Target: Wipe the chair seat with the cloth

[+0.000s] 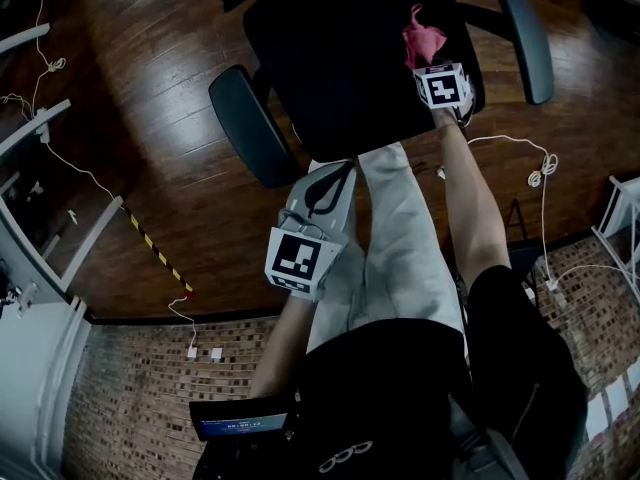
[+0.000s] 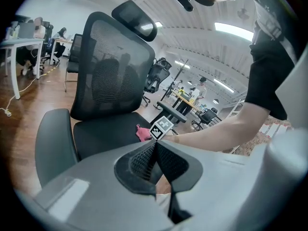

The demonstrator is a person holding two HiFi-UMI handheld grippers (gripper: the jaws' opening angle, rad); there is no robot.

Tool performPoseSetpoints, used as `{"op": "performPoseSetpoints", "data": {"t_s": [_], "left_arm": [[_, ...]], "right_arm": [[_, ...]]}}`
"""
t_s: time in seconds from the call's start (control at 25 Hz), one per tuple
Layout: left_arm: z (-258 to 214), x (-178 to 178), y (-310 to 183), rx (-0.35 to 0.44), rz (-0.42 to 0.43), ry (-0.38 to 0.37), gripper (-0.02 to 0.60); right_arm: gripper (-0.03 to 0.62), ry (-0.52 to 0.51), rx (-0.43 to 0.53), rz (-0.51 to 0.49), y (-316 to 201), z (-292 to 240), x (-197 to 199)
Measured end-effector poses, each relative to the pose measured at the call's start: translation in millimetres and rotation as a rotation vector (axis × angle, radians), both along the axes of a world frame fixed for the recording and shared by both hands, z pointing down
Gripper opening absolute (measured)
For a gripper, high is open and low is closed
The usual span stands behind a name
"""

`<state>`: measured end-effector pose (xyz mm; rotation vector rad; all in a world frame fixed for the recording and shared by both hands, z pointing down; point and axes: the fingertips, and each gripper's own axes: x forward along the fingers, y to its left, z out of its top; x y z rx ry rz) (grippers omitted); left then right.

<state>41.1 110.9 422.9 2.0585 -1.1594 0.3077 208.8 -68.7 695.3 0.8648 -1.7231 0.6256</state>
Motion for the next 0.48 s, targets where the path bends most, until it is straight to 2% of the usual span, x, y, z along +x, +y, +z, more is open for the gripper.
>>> {"op": "performPoseSetpoints", "data": {"t_s": [0.16,0.48], "left_arm": [[1.1,-11.5,4.8,0.0,0.013,-0.005,-0.008],[-0.4,-25.3,14.9,0.008,0.038,-0.003,-0.008]], "right_arm": [[0.071,-0.1,-0.06,-0.025,41.5,7.1,-61.1],[0.07,-0.218,-0.129,-0.17,105.9,0.9,-162.8]]}}
